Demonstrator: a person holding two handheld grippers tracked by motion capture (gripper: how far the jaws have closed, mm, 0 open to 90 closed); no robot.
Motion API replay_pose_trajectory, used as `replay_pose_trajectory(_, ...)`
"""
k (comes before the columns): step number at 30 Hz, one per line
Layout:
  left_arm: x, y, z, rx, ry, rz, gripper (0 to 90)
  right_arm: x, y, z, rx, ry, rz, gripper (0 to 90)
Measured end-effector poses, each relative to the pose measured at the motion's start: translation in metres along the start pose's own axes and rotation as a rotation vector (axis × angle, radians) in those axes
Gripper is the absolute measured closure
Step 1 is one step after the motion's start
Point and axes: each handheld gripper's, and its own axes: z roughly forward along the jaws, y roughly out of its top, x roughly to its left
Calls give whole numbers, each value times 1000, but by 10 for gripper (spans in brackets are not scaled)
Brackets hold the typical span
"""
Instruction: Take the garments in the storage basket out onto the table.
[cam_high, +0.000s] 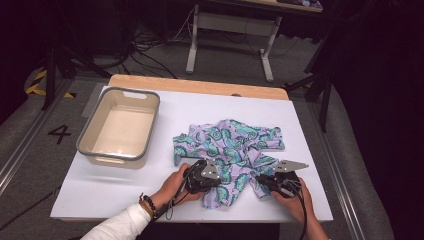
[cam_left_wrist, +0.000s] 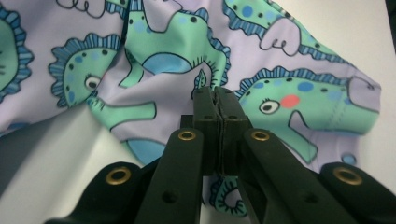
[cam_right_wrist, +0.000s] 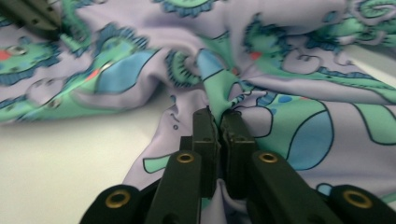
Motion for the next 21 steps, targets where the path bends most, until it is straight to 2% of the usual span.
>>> replay_pose_trajectory(1, -1, -1, -2, 7, 5, 18, 892, 3, 0, -2, 7, 26, -9, 868)
replay_pose_trajectory(5, -7, -10, -20, 35, 27, 47, 892, 18, 0, -10, 14, 115, -53, 869)
replay_pose_trajectory(6, -13, -18, -29, 35, 20, 48, 892, 27, 0, -13, 23, 141, -77, 869)
replay_pose_trajectory(8, -18, -23, -33, 38, 24, 48, 892, 31, -1, -14, 25, 154, -87, 869)
replay_pose_trajectory(14, -41, -40, -48, 38, 17, 61, 891, 64, -4, -18, 27, 204, -146, 866)
replay_pose_trajectory(16, -48, -44, -50, 47, 19, 68, 891, 68, -5, -18, 29, 211, -151, 865)
replay_pose_trajectory(20, -54, -50, -59, 32, 9, 60, 880, 83, -4, -18, 27, 233, -199, 850)
replay_pose_trajectory(21, -53, -51, -61, 15, 20, 51, 823, 86, -3, -19, 22, 228, -218, 813)
